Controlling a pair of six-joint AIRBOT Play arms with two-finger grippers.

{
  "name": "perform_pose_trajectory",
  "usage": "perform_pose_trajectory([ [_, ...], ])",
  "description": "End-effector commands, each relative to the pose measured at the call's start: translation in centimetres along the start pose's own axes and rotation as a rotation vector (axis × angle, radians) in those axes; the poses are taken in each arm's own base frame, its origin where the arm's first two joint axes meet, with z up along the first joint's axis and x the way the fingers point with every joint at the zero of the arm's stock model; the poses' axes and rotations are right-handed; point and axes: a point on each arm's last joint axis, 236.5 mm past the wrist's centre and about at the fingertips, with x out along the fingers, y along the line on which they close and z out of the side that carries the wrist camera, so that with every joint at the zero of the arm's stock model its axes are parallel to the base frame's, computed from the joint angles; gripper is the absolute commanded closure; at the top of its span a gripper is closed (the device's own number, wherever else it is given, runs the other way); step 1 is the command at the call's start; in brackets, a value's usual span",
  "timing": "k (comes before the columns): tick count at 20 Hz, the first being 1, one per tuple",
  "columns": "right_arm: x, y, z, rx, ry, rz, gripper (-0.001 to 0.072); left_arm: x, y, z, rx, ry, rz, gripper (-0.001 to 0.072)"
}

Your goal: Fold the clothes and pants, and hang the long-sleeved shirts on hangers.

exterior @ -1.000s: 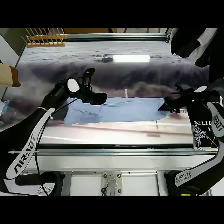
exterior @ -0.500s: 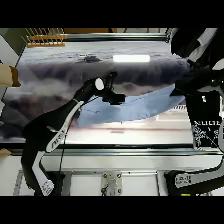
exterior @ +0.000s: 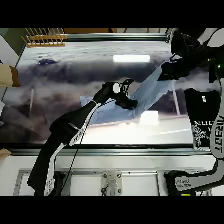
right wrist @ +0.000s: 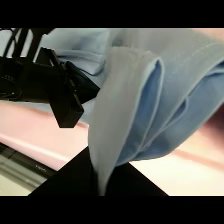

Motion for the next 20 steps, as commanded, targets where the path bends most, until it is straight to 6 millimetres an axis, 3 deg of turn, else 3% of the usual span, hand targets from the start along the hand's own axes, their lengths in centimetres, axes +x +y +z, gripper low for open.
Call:
perform_pose_trajectory([
  [1, 0.2, 2.8, 0.2, -0.044, 0.000, 0.016, 0.0701, 0.8, 0.6, -0.8, -0.015, 0.036, 0.006, 0.0700],
  [4, 0.8, 4.5, 0.4, -0.077, -0.005, 0.027, 0.0701, -0.6, 1.7, -0.6, -0.035, 0.044, 0.010, 0.0700],
  [6, 1.3, 5.8, 0.4, -0.097, -0.002, 0.038, 0.0701, -3.4, 2.6, 0.8, -0.052, 0.000, 0.010, 0.0700],
  [10, 2.7, 9.5, 0.0, -0.149, 0.016, 0.068, 0.0701, -11.4, 6.4, 4.1, -0.107, -0.125, 0.030, 0.0700],
  [14, 4.9, 14.1, 0.3, -0.194, -0.007, 0.110, 0.0701, -20.0, 11.0, 5.6, -0.184, -0.240, 0.057, 0.0700],
  [18, 9.3, 18.8, -0.8, -0.231, 0.042, 0.165, 0.0701, -27.8, 14.7, 5.3, -0.232, -0.332, 0.092, 0.0700],
  [20, 12.5, 21.6, -1.8, -0.253, 0.079, 0.212, 0.0701, -31.3, 15.9, 4.9, -0.253, -0.380, 0.110, 0.0700],
])
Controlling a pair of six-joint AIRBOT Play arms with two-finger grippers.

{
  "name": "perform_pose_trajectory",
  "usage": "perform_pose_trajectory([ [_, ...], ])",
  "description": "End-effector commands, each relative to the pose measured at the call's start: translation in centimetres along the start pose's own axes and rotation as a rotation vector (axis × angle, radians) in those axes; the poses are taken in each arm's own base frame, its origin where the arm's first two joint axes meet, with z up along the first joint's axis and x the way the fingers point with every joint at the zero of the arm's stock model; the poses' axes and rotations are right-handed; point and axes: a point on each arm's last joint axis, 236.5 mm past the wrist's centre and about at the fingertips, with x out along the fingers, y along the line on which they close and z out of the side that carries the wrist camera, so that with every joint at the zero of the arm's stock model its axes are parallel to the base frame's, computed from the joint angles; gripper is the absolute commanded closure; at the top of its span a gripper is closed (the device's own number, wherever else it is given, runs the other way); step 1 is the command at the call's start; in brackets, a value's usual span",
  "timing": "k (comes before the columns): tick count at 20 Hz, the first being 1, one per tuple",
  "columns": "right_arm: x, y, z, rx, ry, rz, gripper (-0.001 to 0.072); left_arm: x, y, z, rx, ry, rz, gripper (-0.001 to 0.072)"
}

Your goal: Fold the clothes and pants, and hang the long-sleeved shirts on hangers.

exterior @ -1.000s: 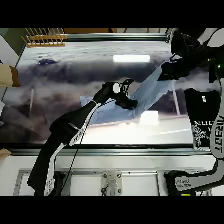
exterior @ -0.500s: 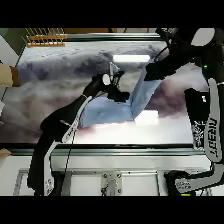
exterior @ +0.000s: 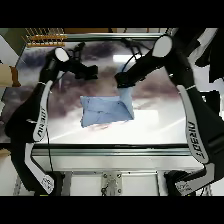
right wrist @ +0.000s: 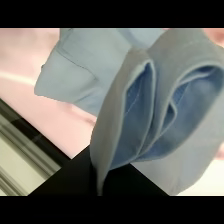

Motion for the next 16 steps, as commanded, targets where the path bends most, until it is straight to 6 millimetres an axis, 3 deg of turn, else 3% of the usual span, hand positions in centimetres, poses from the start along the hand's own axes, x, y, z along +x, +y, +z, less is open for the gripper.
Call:
perform_pose_trajectory([
  [1, 5.7, 4.3, 0.0, -0.029, 0.030, 0.079, 0.0700, -6.4, 3.1, 1.9, -0.031, -0.087, 0.033, 0.0700],
  [5, 13.5, 7.3, 0.8, -0.053, -0.002, 0.116, 0.0686, -11.3, 5.3, 2.8, -0.055, -0.159, 0.062, 0.0700],
  [6, 15.4, 8.3, 1.2, -0.050, -0.029, 0.138, 0.0643, -12.1, 5.6, 2.8, -0.060, -0.169, 0.067, 0.0700],
  [7, 17.1, 9.3, 1.5, -0.039, -0.051, 0.164, 0.0433, -12.8, 5.9, 2.9, -0.064, -0.177, 0.072, 0.0700],
  [8, 18.8, 10.4, 1.7, -0.036, -0.074, 0.195, 0.0128, -13.3, 6.1, 2.9, -0.068, -0.184, 0.075, 0.0700],
  [9, 19.8, 11.7, 1.9, -0.054, -0.096, 0.233, -0.0008, -13.7, 6.2, 2.9, -0.070, -0.190, 0.078, 0.0700],
  [11, 19.4, 13.5, 2.7, -0.064, -0.140, 0.294, -0.0007, -14.3, 6.2, 3.1, -0.068, -0.203, 0.081, 0.0700],
  [13, 17.4, 12.6, 3.5, -0.072, -0.159, 0.275, 0.0035, -15.0, 6.2, 3.1, -0.063, -0.213, 0.085, 0.0700],
  [14, 16.1, 10.9, 3.8, -0.098, -0.161, 0.232, 0.0071, -15.3, 6.0, 3.0, -0.059, -0.220, 0.085, 0.0700],
  [16, 13.7, 6.2, 3.1, -0.111, -0.126, 0.137, 0.0076, -15.6, 5.8, 2.5, -0.061, -0.251, 0.089, 0.0700],
])
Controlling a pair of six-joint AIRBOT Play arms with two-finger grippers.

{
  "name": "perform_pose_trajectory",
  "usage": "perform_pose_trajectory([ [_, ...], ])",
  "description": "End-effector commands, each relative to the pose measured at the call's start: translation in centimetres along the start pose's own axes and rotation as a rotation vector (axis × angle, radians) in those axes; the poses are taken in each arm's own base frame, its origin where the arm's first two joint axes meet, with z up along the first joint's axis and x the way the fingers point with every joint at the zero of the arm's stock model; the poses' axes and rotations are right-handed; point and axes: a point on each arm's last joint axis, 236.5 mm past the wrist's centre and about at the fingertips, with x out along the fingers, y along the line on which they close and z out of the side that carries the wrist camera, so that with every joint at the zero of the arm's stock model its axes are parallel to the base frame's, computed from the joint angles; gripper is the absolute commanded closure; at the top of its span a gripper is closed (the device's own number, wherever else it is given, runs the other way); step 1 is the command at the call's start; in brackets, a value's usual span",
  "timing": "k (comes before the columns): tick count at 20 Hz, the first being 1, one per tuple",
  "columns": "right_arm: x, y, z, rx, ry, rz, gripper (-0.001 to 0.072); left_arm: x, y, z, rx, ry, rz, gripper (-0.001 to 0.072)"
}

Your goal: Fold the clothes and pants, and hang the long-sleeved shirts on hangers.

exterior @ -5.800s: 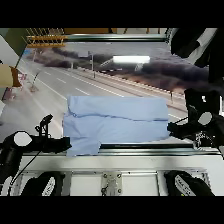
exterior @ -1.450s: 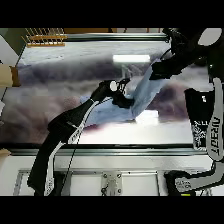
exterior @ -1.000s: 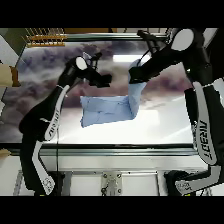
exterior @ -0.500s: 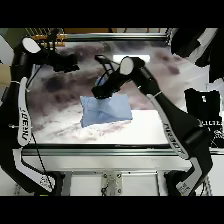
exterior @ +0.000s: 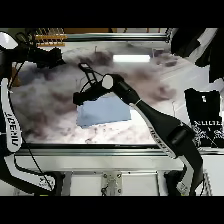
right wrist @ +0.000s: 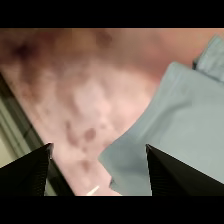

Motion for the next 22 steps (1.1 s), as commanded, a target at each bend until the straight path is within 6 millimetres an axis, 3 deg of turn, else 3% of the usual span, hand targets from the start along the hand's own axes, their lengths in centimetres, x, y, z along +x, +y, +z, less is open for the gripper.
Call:
perform_pose_trajectory([
  [1, -4.9, -6.1, -1.1, -0.003, 0.047, -0.126, 0.0076, -0.8, 0.0, -0.7, -0.006, -0.049, 0.009, 0.0700],
  [4, -10.6, -15.4, -5.8, 0.154, 0.111, -0.244, 0.0076, 0.2, -0.1, -5.4, -0.011, 0.002, 0.012, 0.0700],
  [7, -15.0, -24.0, -12.4, 0.416, 0.141, -0.309, 0.0075, 1.6, -1.2, -10.7, 0.002, 0.074, 0.002, 0.0700],
  [10, -15.9, -28.2, -16.6, 0.672, 0.115, -0.238, 0.0074, 2.7, -2.7, -14.3, 0.022, 0.112, -0.012, 0.0700],
  [12, -15.0, -29.1, -17.1, 0.739, 0.089, -0.150, 0.0075, 3.2, -3.7, -15.7, 0.039, 0.127, -0.022, 0.0700],
  [14, -13.2, -28.6, -16.5, 0.749, 0.062, -0.062, 0.0076, 3.6, -4.4, -16.8, 0.053, 0.140, -0.031, 0.0700],
  [18, -8.9, -24.9, -14.0, 0.711, 0.026, 0.108, 0.0077, 4.1, -5.5, -17.1, 0.076, 0.141, -0.044, 0.0700],
  [22, -4.5, -20.5, -13.5, 0.642, 0.088, 0.169, 0.0080, 4.2, -5.8, -16.8, 0.074, 0.123, -0.051, 0.0700],
])
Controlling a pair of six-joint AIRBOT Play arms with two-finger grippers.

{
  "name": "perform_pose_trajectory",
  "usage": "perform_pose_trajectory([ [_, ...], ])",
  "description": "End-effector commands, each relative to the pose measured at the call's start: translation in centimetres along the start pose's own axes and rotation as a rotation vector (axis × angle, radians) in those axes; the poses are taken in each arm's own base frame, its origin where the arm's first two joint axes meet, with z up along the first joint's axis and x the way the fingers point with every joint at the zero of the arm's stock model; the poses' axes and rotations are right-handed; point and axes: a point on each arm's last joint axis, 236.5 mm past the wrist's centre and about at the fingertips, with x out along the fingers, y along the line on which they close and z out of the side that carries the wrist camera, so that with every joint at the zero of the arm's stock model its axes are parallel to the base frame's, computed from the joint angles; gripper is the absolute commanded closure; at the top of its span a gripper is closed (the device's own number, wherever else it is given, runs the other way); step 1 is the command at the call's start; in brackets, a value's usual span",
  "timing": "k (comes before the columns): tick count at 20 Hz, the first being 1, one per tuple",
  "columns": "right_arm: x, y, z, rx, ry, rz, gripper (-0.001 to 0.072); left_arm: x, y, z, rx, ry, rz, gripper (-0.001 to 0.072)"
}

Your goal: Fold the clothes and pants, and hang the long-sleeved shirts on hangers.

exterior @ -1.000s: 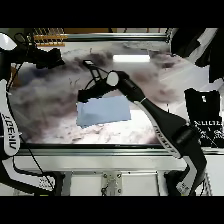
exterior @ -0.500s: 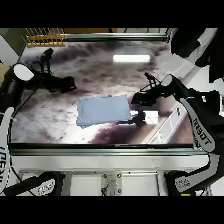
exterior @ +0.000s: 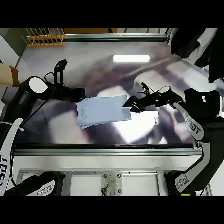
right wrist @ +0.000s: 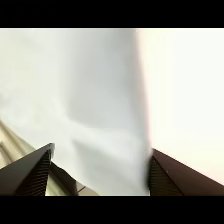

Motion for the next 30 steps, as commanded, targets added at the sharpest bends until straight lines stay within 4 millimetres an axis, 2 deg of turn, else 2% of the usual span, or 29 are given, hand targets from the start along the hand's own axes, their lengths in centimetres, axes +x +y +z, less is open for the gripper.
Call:
perform_pose_trajectory([
  [1, 3.9, 3.1, -1.1, -0.080, 0.044, 0.053, 0.0141, 0.1, -0.3, 0.1, 0.002, -0.008, -0.007, 0.0700],
  [3, 5.0, 4.5, -0.8, -0.142, 0.030, 0.057, 0.0300, 0.1, -0.4, -0.1, 0.002, -0.001, -0.007, 0.0699],
  [4, 5.3, 5.1, -0.4, -0.164, 0.011, 0.060, 0.0419, 0.1, -0.4, -0.2, 0.002, 0.003, -0.007, 0.0700],
  [5, 5.4, 5.8, -0.1, -0.197, -0.005, 0.074, 0.0600, 0.1, -0.4, -0.3, 0.002, 0.006, -0.008, 0.0700],
  [6, 5.4, 6.3, 0.1, -0.215, -0.014, 0.088, 0.0701, 0.1, -0.4, -0.3, 0.002, 0.006, -0.008, 0.0700],
  [8, 4.2, 7.1, 0.7, -0.230, -0.026, 0.090, 0.0701, 0.1, -0.4, -0.3, 0.002, 0.006, -0.008, 0.0700],
  [9, 2.8, 7.2, 1.4, -0.237, -0.044, 0.069, 0.0701, 0.1, -0.4, -0.3, 0.002, 0.007, -0.008, 0.0700],
  [10, 0.3, 7.0, 2.6, -0.243, -0.078, 0.020, 0.0701, 0.1, -0.4, -0.3, 0.002, 0.007, -0.007, 0.0700],
  [12, -6.2, 5.9, 5.1, -0.248, -0.173, -0.107, 0.0701, 0.1, -0.4, -0.3, 0.002, 0.007, -0.007, 0.0700],
  [15, -19.5, 4.0, 7.9, -0.217, -0.398, -0.273, 0.0701, 0.1, -0.4, -0.3, 0.002, 0.007, -0.007, 0.0700],
  [17, -28.4, 3.0, 8.3, -0.185, -0.569, -0.329, 0.0701, 0.1, -0.4, -0.3, 0.002, 0.007, -0.007, 0.0700],
  [19, -35.9, 1.4, 7.7, -0.131, -0.721, -0.372, 0.0701, 0.1, -0.4, -0.3, 0.002, 0.007, -0.008, 0.0700],
  [21, -42.6, -0.8, 6.3, -0.065, -0.853, -0.418, 0.0701, 0.1, -0.4, -0.3, 0.002, 0.007, -0.008, 0.0700],
  [23, -47.9, -2.7, 4.3, 0.003, -0.959, -0.458, 0.0701, 0.1, -0.4, -0.3, 0.001, 0.007, -0.008, 0.0699],
  [26, -53.2, -3.9, 1.3, 0.071, -1.074, -0.508, 0.0701, 0.1, -0.4, -0.3, 0.002, 0.007, -0.008, 0.0700],
  [28, -55.4, -4.7, -0.8, 0.129, -1.113, -0.576, 0.0701, 0.1, -0.4, -0.3, 0.001, 0.007, -0.008, 0.0700],
  [30, -56.5, -5.7, -3.2, 0.201, -1.108, -0.690, 0.0701, 0.1, -0.4, -0.3, 0.002, 0.008, -0.009, 0.0700],
])
